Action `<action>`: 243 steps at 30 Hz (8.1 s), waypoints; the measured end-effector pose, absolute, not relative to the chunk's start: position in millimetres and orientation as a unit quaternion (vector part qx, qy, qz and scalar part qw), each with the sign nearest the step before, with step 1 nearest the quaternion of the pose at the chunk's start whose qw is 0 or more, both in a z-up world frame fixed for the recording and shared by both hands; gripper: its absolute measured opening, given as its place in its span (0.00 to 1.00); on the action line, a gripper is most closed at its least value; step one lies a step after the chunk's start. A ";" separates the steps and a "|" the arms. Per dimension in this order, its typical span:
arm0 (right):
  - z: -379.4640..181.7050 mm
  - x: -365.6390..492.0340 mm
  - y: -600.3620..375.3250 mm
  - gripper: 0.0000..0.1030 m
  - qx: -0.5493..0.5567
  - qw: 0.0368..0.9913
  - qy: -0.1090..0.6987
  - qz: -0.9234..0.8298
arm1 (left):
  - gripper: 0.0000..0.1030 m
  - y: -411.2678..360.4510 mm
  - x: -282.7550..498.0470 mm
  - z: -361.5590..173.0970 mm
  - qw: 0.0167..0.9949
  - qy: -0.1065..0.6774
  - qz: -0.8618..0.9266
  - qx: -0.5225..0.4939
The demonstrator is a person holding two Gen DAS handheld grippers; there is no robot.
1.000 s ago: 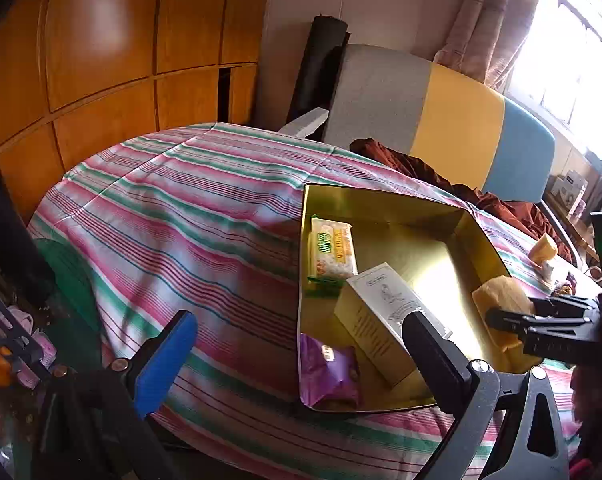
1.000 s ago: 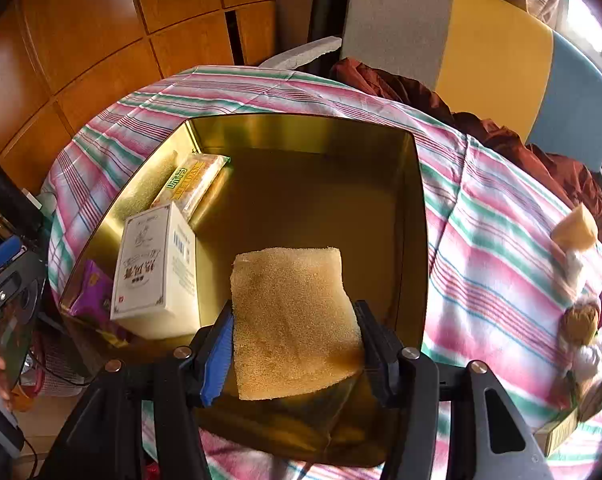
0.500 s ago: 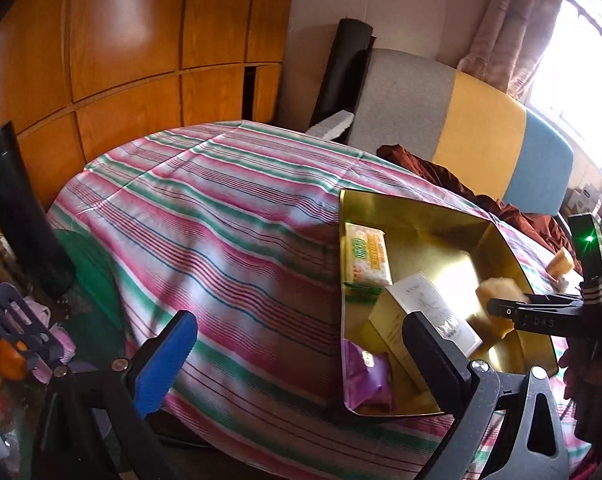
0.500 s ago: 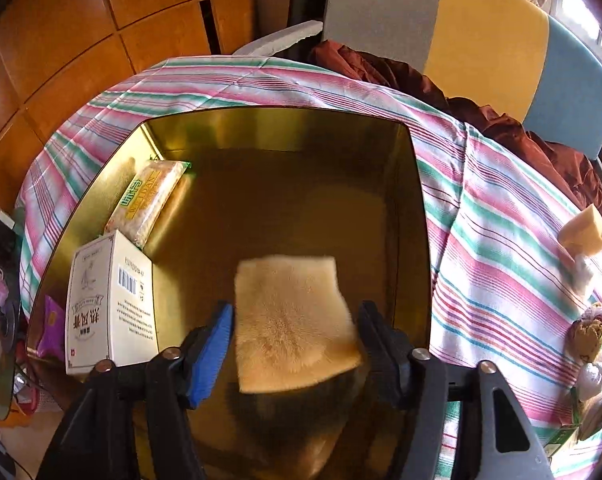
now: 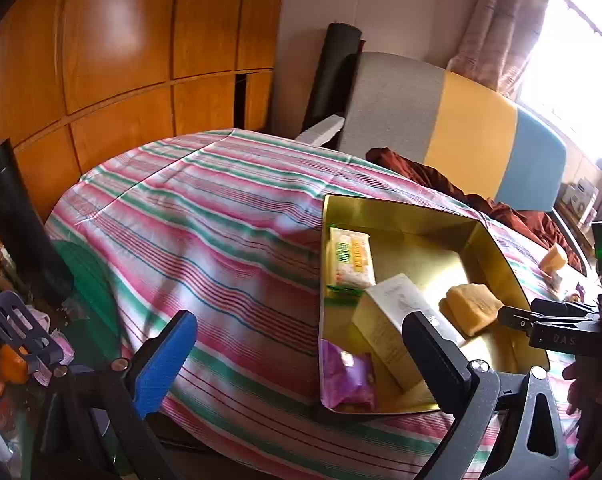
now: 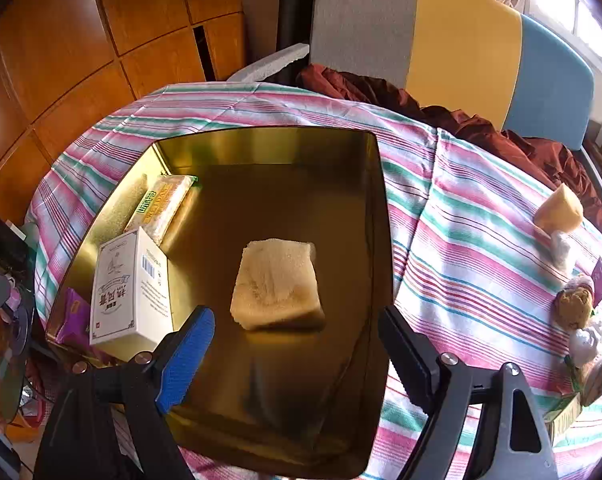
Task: Organize objects
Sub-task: 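Carry the yellow sponge into the gold tray with the right tool and release, then grasp the cream knit sock with the right tool while the left tool grasps the green-labelled box, then carry the green-labelled box into the gold tray with the left tool and release, then carry the cream knit sock into the gold tray with the right tool and release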
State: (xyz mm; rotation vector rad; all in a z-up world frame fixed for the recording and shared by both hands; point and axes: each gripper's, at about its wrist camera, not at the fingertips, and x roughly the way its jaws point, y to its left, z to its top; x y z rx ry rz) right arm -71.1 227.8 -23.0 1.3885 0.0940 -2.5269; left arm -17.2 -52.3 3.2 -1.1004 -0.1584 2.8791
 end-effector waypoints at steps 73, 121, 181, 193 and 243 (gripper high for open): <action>-52.1 -29.5 584.8 0.83 0.507 -0.112 -0.247 -0.818 | 0.92 390.5 14.8 -41.2 0.494 0.190 0.745 -0.407; -58.8 -33.5 553.9 0.71 0.550 -0.098 -0.145 -0.817 | 0.29 358.2 44.0 -80.9 0.435 0.185 0.804 -0.361; -68.4 -40.1 466.5 0.71 0.565 0.002 0.023 -0.824 | 0.33 57.1 -153.0 -43.0 0.090 -0.043 0.886 -0.452; -69.9 -40.7 466.6 0.71 0.565 0.000 0.034 -0.824 | 0.57 53.9 -82.2 10.6 0.098 -0.034 0.927 -0.360; -48.2 -45.9 185.1 0.75 0.510 0.228 0.098 -0.824 | 1.00 -8.2 -16.3 10.0 0.071 -0.043 0.934 -0.347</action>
